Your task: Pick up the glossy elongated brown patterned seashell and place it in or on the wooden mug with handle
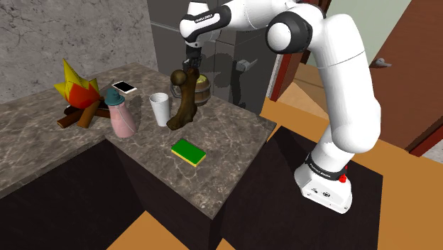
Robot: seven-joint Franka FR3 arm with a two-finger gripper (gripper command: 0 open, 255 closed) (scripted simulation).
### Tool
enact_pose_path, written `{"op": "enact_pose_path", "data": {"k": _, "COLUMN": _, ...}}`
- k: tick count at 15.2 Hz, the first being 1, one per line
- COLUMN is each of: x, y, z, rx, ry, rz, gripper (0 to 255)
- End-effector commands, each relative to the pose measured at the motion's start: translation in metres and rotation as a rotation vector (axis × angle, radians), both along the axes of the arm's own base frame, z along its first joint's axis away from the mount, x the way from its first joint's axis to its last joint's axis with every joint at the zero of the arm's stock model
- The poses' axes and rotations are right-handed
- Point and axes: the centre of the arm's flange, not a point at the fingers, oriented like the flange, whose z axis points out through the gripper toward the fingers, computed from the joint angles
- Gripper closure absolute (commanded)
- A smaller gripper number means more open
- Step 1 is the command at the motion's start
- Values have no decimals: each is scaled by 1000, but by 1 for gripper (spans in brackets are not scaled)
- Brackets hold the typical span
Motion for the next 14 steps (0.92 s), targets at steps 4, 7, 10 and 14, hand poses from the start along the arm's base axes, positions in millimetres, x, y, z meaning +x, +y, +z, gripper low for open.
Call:
{"op": "enact_pose_path", "data": {"k": 4, "x": 0, "y": 0, "z": 0, "rx": 0, "ry": 0, "rz": 1, "gripper": 0}}
{"op": "enact_pose_path", "data": {"k": 7, "x": 0, "y": 0, "z": 0, "rx": 0, "ry": 0, "rz": 1, "gripper": 0}}
{"op": "enact_pose_path", "data": {"k": 10, "x": -3, "y": -1, "z": 26, "rx": 0, "ry": 0, "rz": 1, "gripper": 0}}
{"op": "enact_pose_path", "data": {"k": 14, "x": -6, "y": -3, "z": 49, "rx": 0, "ry": 0, "rz": 1, "gripper": 0}}
